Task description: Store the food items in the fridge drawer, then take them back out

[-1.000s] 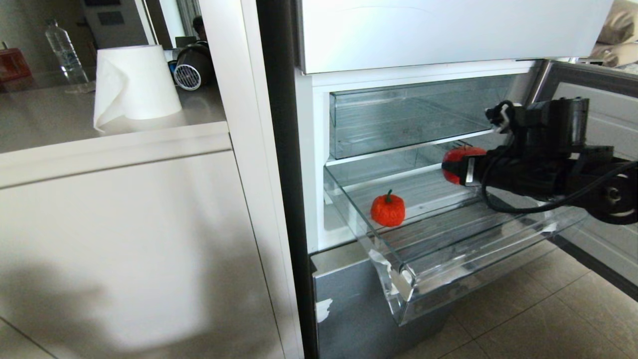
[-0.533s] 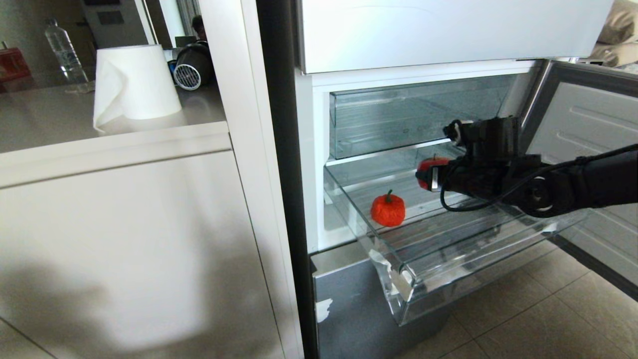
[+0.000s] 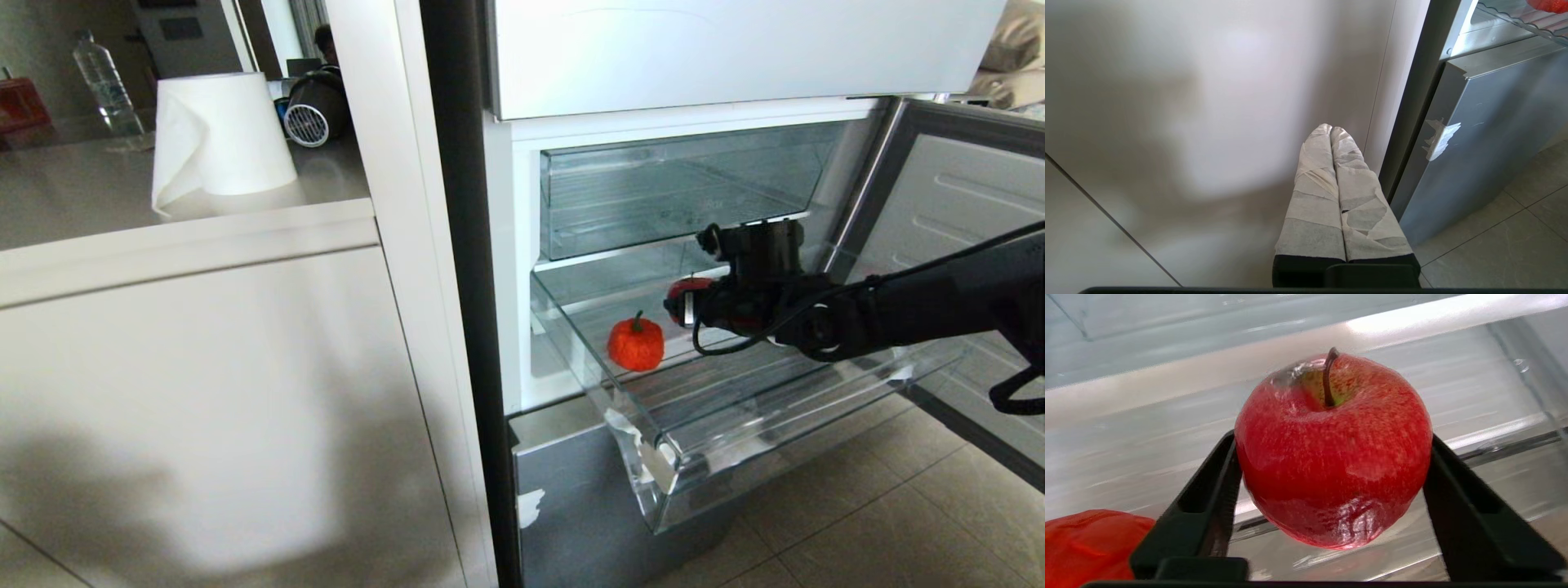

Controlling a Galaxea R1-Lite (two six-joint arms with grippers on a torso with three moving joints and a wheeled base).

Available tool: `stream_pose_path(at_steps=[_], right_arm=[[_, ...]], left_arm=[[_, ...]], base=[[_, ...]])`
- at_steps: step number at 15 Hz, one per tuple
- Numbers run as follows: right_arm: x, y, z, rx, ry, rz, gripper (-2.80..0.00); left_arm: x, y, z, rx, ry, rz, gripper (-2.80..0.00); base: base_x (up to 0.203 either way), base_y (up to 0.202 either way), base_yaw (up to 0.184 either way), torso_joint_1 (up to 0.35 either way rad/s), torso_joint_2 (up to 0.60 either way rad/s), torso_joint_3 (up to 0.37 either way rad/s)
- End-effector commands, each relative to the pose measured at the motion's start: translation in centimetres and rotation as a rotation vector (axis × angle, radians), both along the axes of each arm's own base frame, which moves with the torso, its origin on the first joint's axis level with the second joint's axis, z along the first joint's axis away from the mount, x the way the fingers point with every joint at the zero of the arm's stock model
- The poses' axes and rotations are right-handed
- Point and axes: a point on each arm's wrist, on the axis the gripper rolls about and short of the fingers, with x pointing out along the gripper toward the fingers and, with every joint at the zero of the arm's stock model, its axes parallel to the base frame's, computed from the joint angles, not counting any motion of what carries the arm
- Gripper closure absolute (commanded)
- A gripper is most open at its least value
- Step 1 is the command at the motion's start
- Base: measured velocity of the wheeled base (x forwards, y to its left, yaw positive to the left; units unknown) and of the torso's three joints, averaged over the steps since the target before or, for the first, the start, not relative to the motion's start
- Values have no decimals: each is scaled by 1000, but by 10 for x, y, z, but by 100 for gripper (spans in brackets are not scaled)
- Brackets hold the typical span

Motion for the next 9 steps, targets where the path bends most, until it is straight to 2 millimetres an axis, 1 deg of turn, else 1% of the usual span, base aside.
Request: stream_pose_path(at_steps=[1, 5, 8, 9], right_arm=[[2, 1, -4, -1, 5, 0, -280], [-3, -2, 7, 5, -17, -5, -280], [-19, -5, 35, 4, -50, -23, -280], [-28, -7, 47, 4, -61, -26, -280]], left_arm=[[0, 0, 0, 0, 0, 0, 0], [0, 0, 0, 0, 0, 0, 0], [0, 0, 0, 0, 0, 0, 0], [0, 0, 0, 0, 0, 0, 0]], base=[[0, 0, 0, 0, 0, 0], [0, 0, 0, 0, 0, 0], [0, 0, 0, 0, 0, 0], [0, 0, 0, 0, 0, 0]])
